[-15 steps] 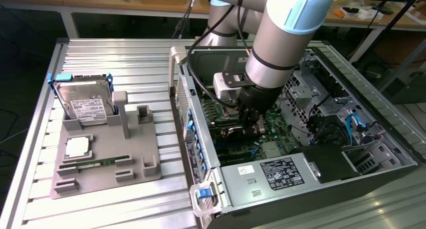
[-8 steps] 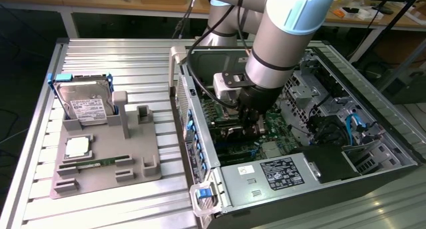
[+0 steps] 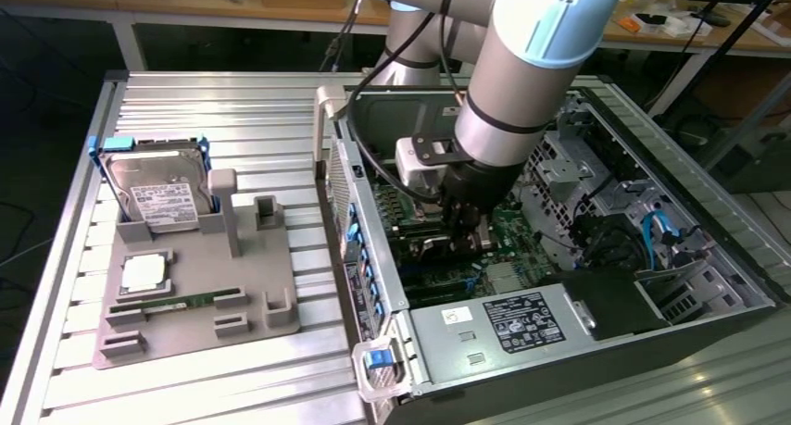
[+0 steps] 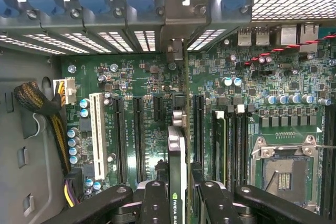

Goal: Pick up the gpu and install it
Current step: 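Insert the gpu into the slot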

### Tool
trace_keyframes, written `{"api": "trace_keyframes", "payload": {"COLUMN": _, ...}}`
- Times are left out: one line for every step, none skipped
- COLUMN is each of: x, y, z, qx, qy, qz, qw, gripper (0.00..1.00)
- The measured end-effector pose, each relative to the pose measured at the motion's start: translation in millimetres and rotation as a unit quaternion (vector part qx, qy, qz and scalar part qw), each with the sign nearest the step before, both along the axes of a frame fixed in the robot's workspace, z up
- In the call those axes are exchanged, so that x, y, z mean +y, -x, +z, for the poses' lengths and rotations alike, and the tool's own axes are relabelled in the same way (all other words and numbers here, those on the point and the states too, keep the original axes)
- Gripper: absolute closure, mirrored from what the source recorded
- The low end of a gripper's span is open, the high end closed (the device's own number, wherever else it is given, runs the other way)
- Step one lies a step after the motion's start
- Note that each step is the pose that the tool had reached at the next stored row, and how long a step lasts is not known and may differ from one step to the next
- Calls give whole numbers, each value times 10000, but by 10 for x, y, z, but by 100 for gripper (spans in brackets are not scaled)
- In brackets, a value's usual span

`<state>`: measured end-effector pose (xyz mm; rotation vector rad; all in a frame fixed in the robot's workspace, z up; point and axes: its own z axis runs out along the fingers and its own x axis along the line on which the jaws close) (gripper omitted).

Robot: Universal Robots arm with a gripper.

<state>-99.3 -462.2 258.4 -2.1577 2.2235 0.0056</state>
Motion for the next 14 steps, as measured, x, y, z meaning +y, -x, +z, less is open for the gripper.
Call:
{"api": "trace_keyframes", "payload": {"x": 0, "y": 0, "z": -4, "qx": 0, "qy": -1, "qz": 0, "qw": 10000, "gripper": 73}}
{"api": "trace_keyframes", "payload": {"x": 0, "y": 0, "z": -7, "qx": 0, "qy": -1, "qz": 0, "qw": 10000, "gripper": 73}}
{"api": "trace_keyframes", "payload": {"x": 0, "y": 0, "z": -9, "qx": 0, "qy": 0, "qz": 0, "qw": 10000, "gripper": 73}}
{"api": "trace_keyframes", "payload": {"x": 0, "y": 0, "z": -14, "qx": 0, "qy": 0, "qz": 0, "qw": 10000, "gripper": 73}}
{"api": "trace_keyframes", "payload": {"x": 0, "y": 0, "z": -17, "qx": 0, "qy": 0, "qz": 0, "qw": 10000, "gripper": 73}}
{"api": "trace_keyframes", "payload": {"x": 0, "y": 0, "z": -21, "qx": -1, "qy": -1, "qz": 0, "qw": 10000, "gripper": 73}}
{"api": "trace_keyframes", "payload": {"x": 0, "y": 0, "z": -24, "qx": -1, "qy": -1, "qz": -1, "qw": 10000, "gripper": 73}}
{"api": "trace_keyframes", "payload": {"x": 0, "y": 0, "z": -27, "qx": -1, "qy": -1, "qz": 0, "qw": 10000, "gripper": 73}}
{"api": "trace_keyframes", "payload": {"x": 0, "y": 0, "z": -30, "qx": -1, "qy": -2, "qz": 0, "qw": 10000, "gripper": 73}}
{"api": "trace_keyframes", "payload": {"x": 0, "y": 0, "z": -33, "qx": -1, "qy": -2, "qz": 0, "qw": 10000, "gripper": 73}}
{"api": "trace_keyframes", "payload": {"x": 0, "y": 0, "z": -37, "qx": -1, "qy": -2, "qz": 0, "qw": 10000, "gripper": 73}}
{"api": "trace_keyframes", "payload": {"x": 0, "y": 0, "z": -41, "qx": -1, "qy": -2, "qz": 0, "qw": 10000, "gripper": 73}}
{"api": "trace_keyframes", "payload": {"x": 0, "y": 0, "z": -47, "qx": -1, "qy": -1, "qz": 0, "qw": 10000, "gripper": 73}}
{"api": "trace_keyframes", "payload": {"x": 0, "y": 0, "z": -50, "qx": 0, "qy": 0, "qz": 0, "qw": 10000, "gripper": 73}}
